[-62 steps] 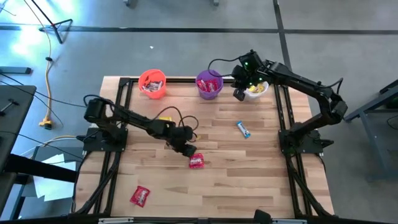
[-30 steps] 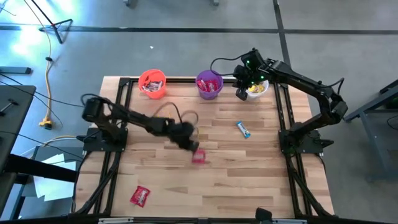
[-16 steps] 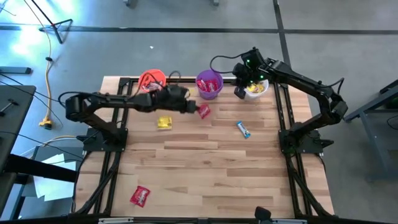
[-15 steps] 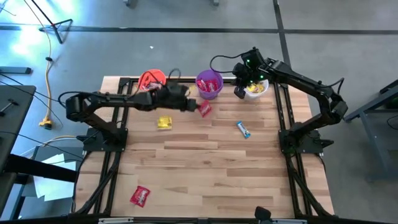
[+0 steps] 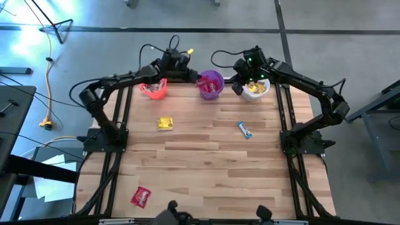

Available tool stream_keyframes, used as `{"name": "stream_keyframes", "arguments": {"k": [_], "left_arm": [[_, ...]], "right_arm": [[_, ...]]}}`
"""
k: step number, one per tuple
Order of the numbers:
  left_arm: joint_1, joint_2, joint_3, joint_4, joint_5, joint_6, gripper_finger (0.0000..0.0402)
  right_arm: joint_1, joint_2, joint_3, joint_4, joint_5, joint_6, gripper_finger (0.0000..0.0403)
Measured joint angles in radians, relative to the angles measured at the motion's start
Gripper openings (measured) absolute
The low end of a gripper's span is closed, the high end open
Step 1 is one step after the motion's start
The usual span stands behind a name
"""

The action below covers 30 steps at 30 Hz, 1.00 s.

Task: Sort candy
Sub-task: Put the red candy into the purple bucket, then put the white chocolate bar into the orange bucket

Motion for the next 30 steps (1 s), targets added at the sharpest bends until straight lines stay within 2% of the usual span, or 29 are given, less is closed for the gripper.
{"name": "stream_keyframes", "arguments": {"k": [6,13,17,25,28,30], "left_arm": [[0.021,0.116,0.044,-0.009,0.023,0.025,0.0000],[0.039,0.204,0.071,-0.007,0.029,0.051,0.0001],[0.039,0.199,0.072,0.004,0.029,0.084,0.0017],[0.036,0.164,0.073,0.035,0.022,0.098,0.0092],[0.026,0.133,0.072,0.035,0.017,0.175,0.0111],[0.005,0.097,0.064,0.042,-0.033,0.252,0.0115]], "right_arm": [[0.000,0.000,0.000,0.002,0.051,0.005,0.0000],[0.000,0.000,0.000,0.002,0.053,0.025,0.0000],[0.001,0.000,0.000,0.001,0.053,0.051,0.0000],[0.005,0.000,0.000,-0.005,0.053,0.059,0.0000],[0.024,0.000,0.000,-0.018,0.055,0.059,0.0000],[0.046,0.000,-0.014,-0.004,0.054,0.059,0.0000]]}}
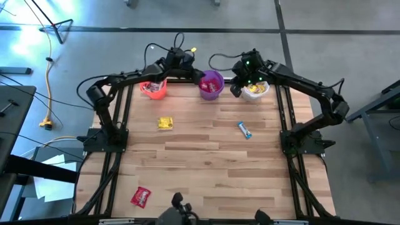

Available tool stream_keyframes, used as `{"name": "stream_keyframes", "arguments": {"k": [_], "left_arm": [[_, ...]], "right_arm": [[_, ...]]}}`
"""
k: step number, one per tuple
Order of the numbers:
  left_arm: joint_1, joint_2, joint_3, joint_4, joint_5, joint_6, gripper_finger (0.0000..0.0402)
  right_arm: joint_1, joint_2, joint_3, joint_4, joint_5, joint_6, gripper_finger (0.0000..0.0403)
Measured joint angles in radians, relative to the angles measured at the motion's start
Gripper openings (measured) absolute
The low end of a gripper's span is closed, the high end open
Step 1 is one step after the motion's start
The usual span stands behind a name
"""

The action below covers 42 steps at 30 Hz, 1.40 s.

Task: Sort candy
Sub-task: Put the white chocolate bar into the orange bucket

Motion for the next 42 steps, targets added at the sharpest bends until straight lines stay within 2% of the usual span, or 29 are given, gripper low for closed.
{"name": "stream_keyframes", "arguments": {"k": [3,6,13,19,26,29,33,39,42], "left_arm": [[-0.042,-0.064,-0.033,0.009,-0.112,0.096,0.0114],[-0.077,-0.115,-0.085,0.044,-0.177,0.153,0.0111],[-0.108,-0.201,-0.262,0.155,-0.181,0.121,0.0111],[-0.107,-0.278,-0.387,0.203,-0.165,0.086,0.0111],[-0.104,-0.385,-0.509,0.229,-0.162,0.086,0.0111],[-0.104,-0.425,-0.579,0.272,-0.139,0.063,0.0111],[-0.104,-0.448,-0.658,0.303,-0.079,0.003,0.0110],[-0.104,-0.449,-0.690,0.298,-0.032,-0.020,0.0110],[-0.104,-0.449,-0.690,0.304,-0.032,-0.020,0.0110]], "right_arm": [[0.038,0.000,-0.040,0.007,0.007,0.020,0.0000],[0.076,-0.008,-0.105,0.053,0.032,0.054,0.0000],[0.167,-0.110,-0.309,0.183,0.074,0.227,0.0000],[0.258,-0.225,-0.473,0.196,0.139,0.386,0.0000],[0.391,-0.245,-0.615,0.233,0.169,0.590,0.0008],[0.431,-0.245,-0.664,0.244,0.209,0.672,0.0033],[0.461,-0.245,-0.713,0.231,0.267,0.777,0.0092],[0.487,-0.234,-0.744,0.178,0.334,0.852,0.0197],[0.486,-0.206,-0.769,0.174,0.342,0.847,0.0229]]}}
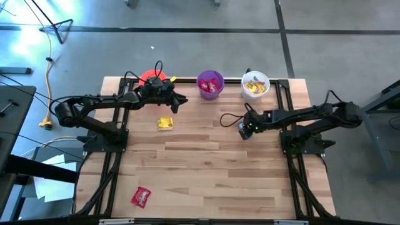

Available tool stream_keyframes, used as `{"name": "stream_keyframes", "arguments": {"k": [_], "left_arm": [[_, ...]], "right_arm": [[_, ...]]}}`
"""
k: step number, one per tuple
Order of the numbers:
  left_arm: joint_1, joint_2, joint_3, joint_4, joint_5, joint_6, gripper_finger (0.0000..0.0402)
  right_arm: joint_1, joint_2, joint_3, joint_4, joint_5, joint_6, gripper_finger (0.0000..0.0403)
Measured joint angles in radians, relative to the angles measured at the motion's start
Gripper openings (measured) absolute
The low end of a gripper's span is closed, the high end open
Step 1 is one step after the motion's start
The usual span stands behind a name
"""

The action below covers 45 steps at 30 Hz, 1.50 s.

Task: Sort candy
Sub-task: Put the white chocolate bar into the orange bucket

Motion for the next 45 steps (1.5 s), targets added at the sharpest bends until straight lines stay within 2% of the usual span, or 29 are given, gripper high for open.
{"name": "stream_keyframes", "arguments": {"k": [4,8,13,17,22,27,30,35,39,45], "left_arm": [[0.000,0.000,0.000,-0.002,0.001,0.000,0.0110],[0.000,0.000,0.000,-0.009,0.026,-0.001,0.0110],[0.001,0.000,0.001,-0.036,0.031,-0.026,0.0110],[0.002,0.000,0.001,-0.065,0.035,-0.032,0.0110],[0.015,0.001,0.001,-0.121,0.041,-0.136,0.0110],[0.034,0.004,0.001,-0.131,0.131,-0.204,0.0110],[0.038,0.017,0.001,-0.116,0.205,-0.263,0.0110],[0.017,0.046,0.002,-0.074,0.247,-0.315,0.0112],[-0.001,0.075,0.007,0.026,0.295,-0.365,0.0121],[-0.024,0.164,0.084,0.053,0.331,-0.391,0.0149]], "right_arm": [[-0.002,0.039,-0.012,0.032,-0.015,-0.008,0.0238],[0.000,0.076,-0.011,0.073,-0.037,-0.007,0.0220],[0.000,0.112,-0.008,0.076,-0.032,-0.003,0.0173],[0.000,0.113,-0.009,0.084,-0.028,-0.007,0.0120],[0.000,0.113,0.000,0.101,-0.043,-0.017,0.0060],[0.001,0.120,0.048,0.159,-0.064,-0.140,0.0038],[-0.001,0.117,0.102,0.253,-0.047,-0.219,0.0026],[-0.005,0.118,0.188,0.357,-0.003,-0.373,0.0004],[-0.018,0.123,0.252,0.362,0.017,-0.460,0.0001],[-0.041,0.150,0.316,0.393,0.022,-0.535,0.0000]]}}
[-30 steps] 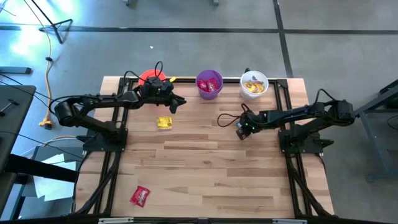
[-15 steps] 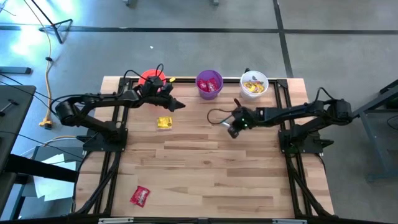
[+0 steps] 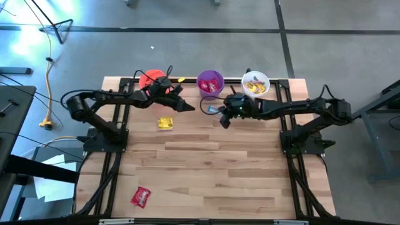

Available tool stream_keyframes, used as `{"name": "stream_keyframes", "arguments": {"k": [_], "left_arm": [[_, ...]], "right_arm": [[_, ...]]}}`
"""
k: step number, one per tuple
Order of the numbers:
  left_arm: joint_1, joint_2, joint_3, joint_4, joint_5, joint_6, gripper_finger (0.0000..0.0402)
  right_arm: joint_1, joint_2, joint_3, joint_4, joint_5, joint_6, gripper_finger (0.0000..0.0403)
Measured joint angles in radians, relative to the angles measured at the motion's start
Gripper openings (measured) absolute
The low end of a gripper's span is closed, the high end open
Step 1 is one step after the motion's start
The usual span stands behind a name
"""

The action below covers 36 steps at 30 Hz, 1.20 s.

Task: Sort candy
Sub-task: Put the white chocolate bar into the orange bucket

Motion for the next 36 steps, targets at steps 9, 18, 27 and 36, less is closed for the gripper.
{"name": "stream_keyframes", "arguments": {"k": [9,18,27,36], "left_arm": [[-0.005,0.181,0.112,0.015,0.056,0.042,0.0168],[-0.011,0.299,0.172,0.199,0.178,-0.021,0.0168],[-0.003,0.309,0.174,0.298,0.201,-0.071,0.0165],[-0.004,0.309,0.174,0.310,0.214,-0.071,0.0112]], "right_arm": [[-0.001,0.067,0.069,0.024,-0.010,-0.034,0.0000],[-0.001,0.070,0.071,0.068,-0.042,-0.034,0.0000],[-0.001,0.070,0.071,0.078,-0.045,-0.034,0.0000],[-0.001,0.070,0.071,0.133,-0.044,-0.059,0.0000]]}}
